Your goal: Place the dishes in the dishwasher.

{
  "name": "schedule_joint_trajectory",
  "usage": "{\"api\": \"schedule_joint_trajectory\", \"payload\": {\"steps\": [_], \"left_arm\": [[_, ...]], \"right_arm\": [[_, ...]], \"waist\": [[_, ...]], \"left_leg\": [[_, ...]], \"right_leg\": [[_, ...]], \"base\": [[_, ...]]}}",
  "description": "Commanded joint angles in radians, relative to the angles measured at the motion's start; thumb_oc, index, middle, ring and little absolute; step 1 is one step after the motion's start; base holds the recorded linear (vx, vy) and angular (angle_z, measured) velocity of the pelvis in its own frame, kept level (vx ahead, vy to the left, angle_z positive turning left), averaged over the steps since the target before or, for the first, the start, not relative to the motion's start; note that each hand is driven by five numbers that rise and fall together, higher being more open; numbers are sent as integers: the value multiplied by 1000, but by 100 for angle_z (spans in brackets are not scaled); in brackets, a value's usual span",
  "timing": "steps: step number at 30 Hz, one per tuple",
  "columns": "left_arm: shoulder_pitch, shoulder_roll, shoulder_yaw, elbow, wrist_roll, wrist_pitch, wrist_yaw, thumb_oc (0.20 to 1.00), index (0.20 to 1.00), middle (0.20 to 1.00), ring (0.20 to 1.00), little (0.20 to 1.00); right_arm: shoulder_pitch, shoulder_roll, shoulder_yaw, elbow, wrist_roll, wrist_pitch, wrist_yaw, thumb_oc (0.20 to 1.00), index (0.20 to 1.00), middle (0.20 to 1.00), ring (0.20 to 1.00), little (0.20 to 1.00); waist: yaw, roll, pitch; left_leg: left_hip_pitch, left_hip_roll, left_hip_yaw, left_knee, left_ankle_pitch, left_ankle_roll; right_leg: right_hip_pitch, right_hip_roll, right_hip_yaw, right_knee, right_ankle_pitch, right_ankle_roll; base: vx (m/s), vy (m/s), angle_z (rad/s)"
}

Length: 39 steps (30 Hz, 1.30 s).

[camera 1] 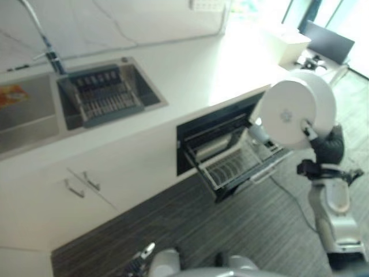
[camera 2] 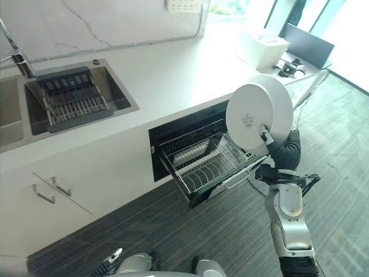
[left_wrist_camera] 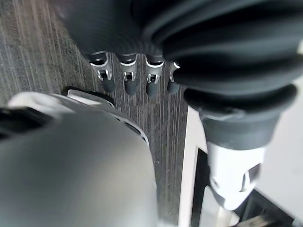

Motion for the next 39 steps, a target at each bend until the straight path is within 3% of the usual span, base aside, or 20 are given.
{"api": "schedule_joint_trajectory", "payload": {"steps": [1,3,5,6,10,15,20,24,27,33,39], "left_arm": [[-28,10,-35,-30,37,32,-26,1000,1000,1000,1000,1000],[-24,16,-29,-43,55,33,-31,1000,1000,1000,1000,1000],[-16,15,-32,-22,125,2,-48,1000,1000,1000,1000,1000],[-7,15,-20,-22,116,21,-52,1000,1000,1000,1000,1000],[22,4,-6,6,153,9,-68,1000,1000,1000,1000,1000],[19,8,-19,48,159,-14,-72,1000,1000,1000,1000,1000],[4,34,-25,53,158,-6,-84,1000,1000,1000,1000,1000],[-4,54,-33,50,145,9,-85,1000,1000,1000,1000,1000],[-6,63,-40,53,147,18,-81,1000,1000,1000,1000,1000],[-3,85,-49,41,153,40,-84,1000,1000,1000,1000,1000],[-7,104,-65,26,145,54,-87,1000,1000,1000,1000,1000]], "right_arm": [[-87,-67,-20,-31,-135,-143,-57,200,200,200,200,200],[-93,-94,-28,-16,-162,-148,-60,200,200,200,200,200],[-84,-127,-48,-14,-236,-155,-47,200,200,200,200,200],[-83,-174,-43,-21,-318,-147,-43,200,200,200,200,200],[-86,-267,-19,6,-449,-128,-31,200,200,200,200,200],[-122,-364,45,81,-645,-124,-64,200,200,200,200,200],[-152,-422,113,194,-700,-95,-59,200,200,200,200,200],[-186,-422,197,303,-767,-72,-66,200,200,200,200,200],[-213,-382,282,441,-825,-18,-106,200,200,200,200,200],[-248,-322,368,593,-829,71,-37,200,200,200,200,200],[-290,-287,423,714,-845,99,-10,200,200,200,200,200]], "waist": [[4,16,19],[-8,14,18],[0,7,-2],[3,6,-14],[17,8,-33],[36,11,-48],[54,12,-60],[72,12,-64],[92,12,-61],[119,13,-52],[143,11,-42]], "left_leg": [[65,0,-156,-70,-41,-89],[79,12,-150,-70,-57,-94],[78,46,-103,-70,-46,-115],[84,71,-80,-70,-39,-129],[96,101,-82,-70,-32,-151],[88,112,-105,-70,-29,-168],[83,106,-124,-70,-30,-177],[83,98,-136,-70,-33,-176],[83,89,-147,-70,-35,-173],[78,82,-158,-70,-33,-167],[74,80,-166,-70,-28,-164]], "right_leg": [[-30,-69,-34,26,-10,44],[-59,-75,-1,26,-27,58],[-49,-97,-56,26,-51,64],[-38,-94,-65,26,-66,57],[-10,-87,-103,26,-92,41],[8,-86,-145,26,-107,34],[16,-96,-172,26,-109,38],[26,-108,-189,26,-107,44],[34,-121,-204,26,-103,49],[38,-131,-215,26,-99,53],[44,-139,-228,26,-96,55]], "base": [[167,-334,15],[178,-339,28],[164,-350,63],[144,-278,55],[121,-172,14],[53,-93,20],[32,-18,23],[41,12,17],[50,14,14],[33,17,14],[17,-3,10]]}}
